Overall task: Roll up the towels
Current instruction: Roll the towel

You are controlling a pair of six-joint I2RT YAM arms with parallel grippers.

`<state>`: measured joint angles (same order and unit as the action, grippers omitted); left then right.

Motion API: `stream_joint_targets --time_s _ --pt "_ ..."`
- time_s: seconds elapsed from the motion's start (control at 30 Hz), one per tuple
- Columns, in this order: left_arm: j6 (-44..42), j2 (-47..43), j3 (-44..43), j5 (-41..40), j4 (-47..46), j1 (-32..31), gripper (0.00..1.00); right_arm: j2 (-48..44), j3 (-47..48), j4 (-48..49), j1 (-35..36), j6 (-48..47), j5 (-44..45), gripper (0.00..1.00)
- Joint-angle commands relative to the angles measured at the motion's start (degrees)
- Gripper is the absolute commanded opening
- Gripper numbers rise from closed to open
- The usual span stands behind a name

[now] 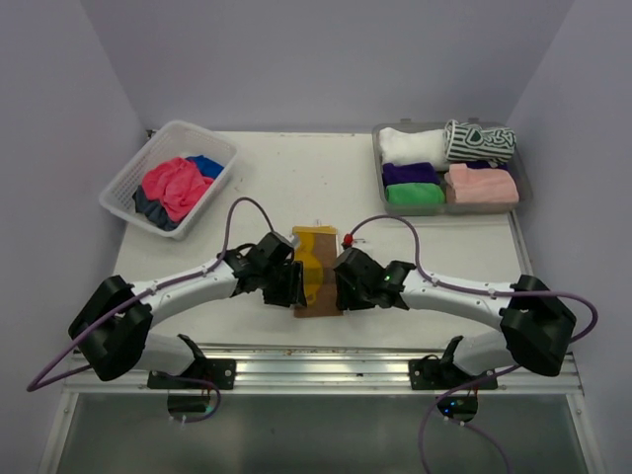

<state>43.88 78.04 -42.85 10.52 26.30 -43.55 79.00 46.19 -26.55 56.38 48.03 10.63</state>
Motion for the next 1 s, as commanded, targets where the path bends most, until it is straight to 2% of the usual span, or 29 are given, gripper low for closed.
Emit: stream_joint_targets --time_s 0.0,0.17,0.6,0.63,0.7,0.8,0.83,0.97 --pt "2.3 0.4 2.1 -1.4 -2.3 -2.1 0.52 0.2 -2.2 2.3 0.9 -0.1 -1.5 0.45" --pt "4.3 2.0 4.7 -1.6 -6.7 -2.9 0.49 2.1 -3.6 5.5 1.2 -0.2 -1.6 0.43" --pt "5.5 6.1 5.4 -1.7 -9.5 -3.5 0.4 5.4 -4.7 8.6 1.2 0.2 -2.9 0.36" --pt "5.6 6.2 5.3 -1.6 -9.5 -3.6 0.34 5.3 -4.8 8.5 1.2 0.4 -2.8 0.33" --pt "5.9 6.7 5.6 -1.6 -9.7 -3.6 0.3 5.1 -4.9 8.5 1.3 0.5 -2.8 0.25" --pt "6.0 7.0 5.5 -1.5 -9.6 -3.7 0.21 4.8 -4.8 8.4 1.4 0.7 -2.5 0.19" --pt "6.1 7.0 5.4 -1.6 -9.5 -3.7 0.16 4.9 -4.5 7.9 1.4 0.8 -2.6 0.18" --pt "6.2 6.1 4.5 -2.2 -8.1 -3.7 0.08 4.3 -3.8 6.9 1.4 0.9 -1.9 0.2"
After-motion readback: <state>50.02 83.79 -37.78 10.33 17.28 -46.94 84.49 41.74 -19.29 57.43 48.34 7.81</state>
